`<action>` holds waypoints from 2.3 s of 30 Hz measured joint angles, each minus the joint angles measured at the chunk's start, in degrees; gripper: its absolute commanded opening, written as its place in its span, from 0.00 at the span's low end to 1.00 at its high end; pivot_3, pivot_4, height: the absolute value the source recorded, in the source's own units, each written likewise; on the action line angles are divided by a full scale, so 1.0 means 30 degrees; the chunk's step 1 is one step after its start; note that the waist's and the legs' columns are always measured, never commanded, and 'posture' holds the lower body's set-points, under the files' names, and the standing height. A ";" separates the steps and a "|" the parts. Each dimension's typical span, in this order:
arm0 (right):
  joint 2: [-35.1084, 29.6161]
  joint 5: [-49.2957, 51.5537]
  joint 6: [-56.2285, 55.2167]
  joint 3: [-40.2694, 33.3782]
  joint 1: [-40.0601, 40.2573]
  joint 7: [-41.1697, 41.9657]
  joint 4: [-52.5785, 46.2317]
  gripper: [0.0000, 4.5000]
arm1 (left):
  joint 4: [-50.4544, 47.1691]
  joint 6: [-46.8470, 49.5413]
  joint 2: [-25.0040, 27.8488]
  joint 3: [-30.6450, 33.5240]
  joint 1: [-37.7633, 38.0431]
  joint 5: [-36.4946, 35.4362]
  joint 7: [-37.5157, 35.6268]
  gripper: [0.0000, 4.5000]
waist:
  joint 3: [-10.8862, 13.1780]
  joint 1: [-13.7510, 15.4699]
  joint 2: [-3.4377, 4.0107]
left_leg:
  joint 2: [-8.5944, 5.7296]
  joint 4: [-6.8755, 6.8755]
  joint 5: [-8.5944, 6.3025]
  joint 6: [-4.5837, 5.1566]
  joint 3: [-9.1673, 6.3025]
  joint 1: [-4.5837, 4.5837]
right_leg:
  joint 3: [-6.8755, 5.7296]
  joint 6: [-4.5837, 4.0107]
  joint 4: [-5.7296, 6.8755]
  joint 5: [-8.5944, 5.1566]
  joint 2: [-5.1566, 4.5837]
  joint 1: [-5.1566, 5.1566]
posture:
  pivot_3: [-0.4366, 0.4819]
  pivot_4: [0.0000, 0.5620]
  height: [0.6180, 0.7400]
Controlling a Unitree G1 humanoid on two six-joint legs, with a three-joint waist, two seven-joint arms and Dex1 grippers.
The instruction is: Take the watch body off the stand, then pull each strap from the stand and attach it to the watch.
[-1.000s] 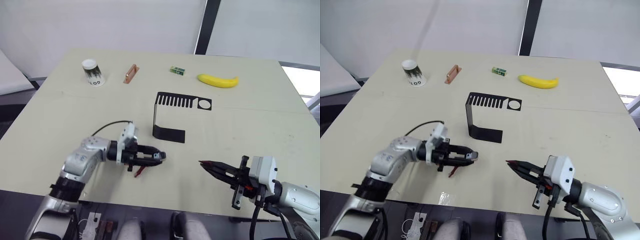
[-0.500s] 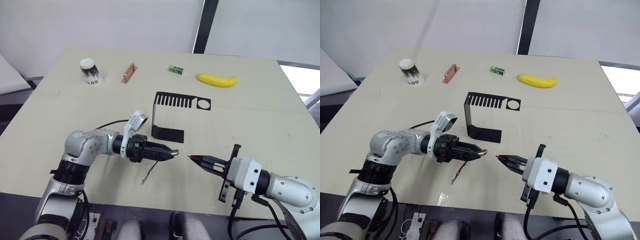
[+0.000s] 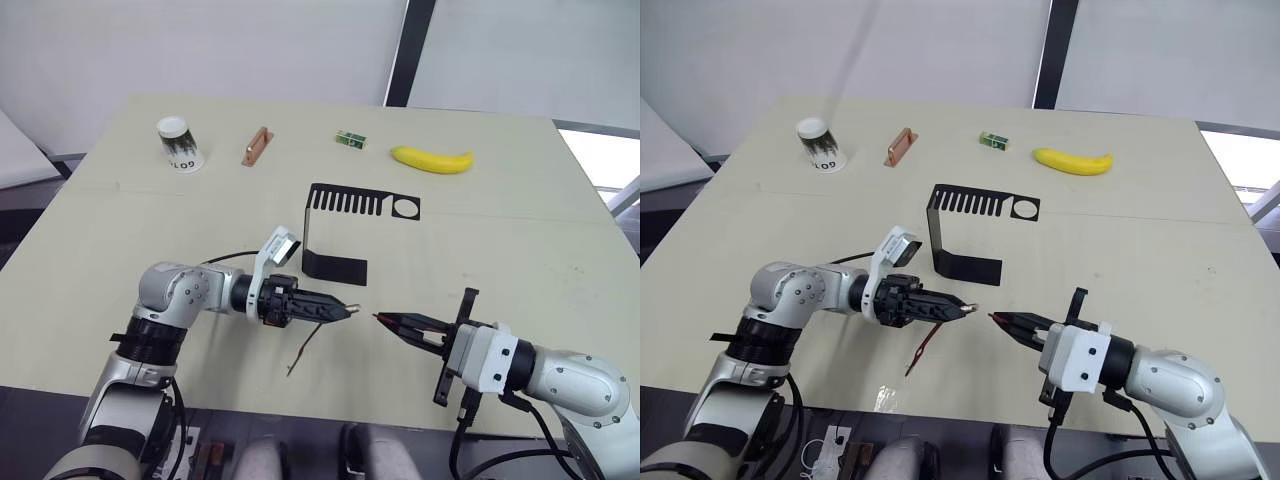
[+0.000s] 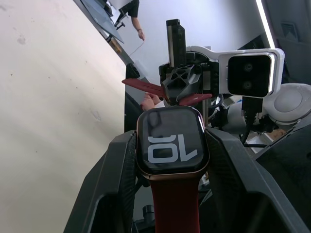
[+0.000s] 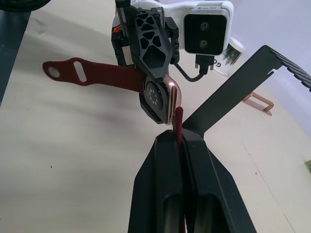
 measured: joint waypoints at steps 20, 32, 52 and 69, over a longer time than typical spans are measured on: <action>0.0010 -0.0543 0.0035 0.1320 -0.1110 0.0000 0.1023 0.00 | -0.0077 -0.0913 -0.0194 -0.0568 0.0284 0.0413 0.0344 0.35 | 0.0003 0.0010 0.0002 | -0.0002 -0.0004 -0.0002 0.0000 -0.0007 -0.0002 | -0.0005 -0.0003 -0.0004 -0.0002 -0.0008 0.0000 | 0.48 0.27 1.00; 0.0016 -0.0517 -0.0379 0.1401 -0.1082 0.0000 0.1187 0.00 | -0.0078 -0.1078 -0.0359 -0.0616 0.0325 0.0543 0.0709 0.35 | 0.0005 0.0006 0.0002 | 0.0000 -0.0007 -0.0003 0.0000 -0.0009 -0.0003 | -0.0006 -0.0004 -0.0006 -0.0002 -0.0009 -0.0001 | 0.48 0.27 1.00; 0.0011 -0.0512 -0.0395 0.1518 -0.0963 0.0004 0.1283 0.00 | -0.0526 -0.1083 -0.0530 -0.0661 0.0742 0.0551 0.1263 0.35 | 0.0014 0.0003 0.0000 | 0.0001 -0.0011 -0.0004 0.0000 -0.0014 -0.0004 | -0.0007 -0.0004 -0.0009 -0.0002 -0.0012 -0.0001 | 0.48 0.27 1.00; -0.0111 0.0340 -0.1330 0.1078 -0.0265 0.0089 0.1294 0.00 | -0.0659 -0.1262 -0.0475 -0.0661 0.0856 0.0572 0.1383 0.35 | 0.0021 0.0009 0.0000 | 0.0002 -0.0016 -0.0006 0.0000 -0.0016 -0.0004 | -0.0007 -0.0004 -0.0014 -0.0003 -0.0015 -0.0001 | 0.48 0.27 1.00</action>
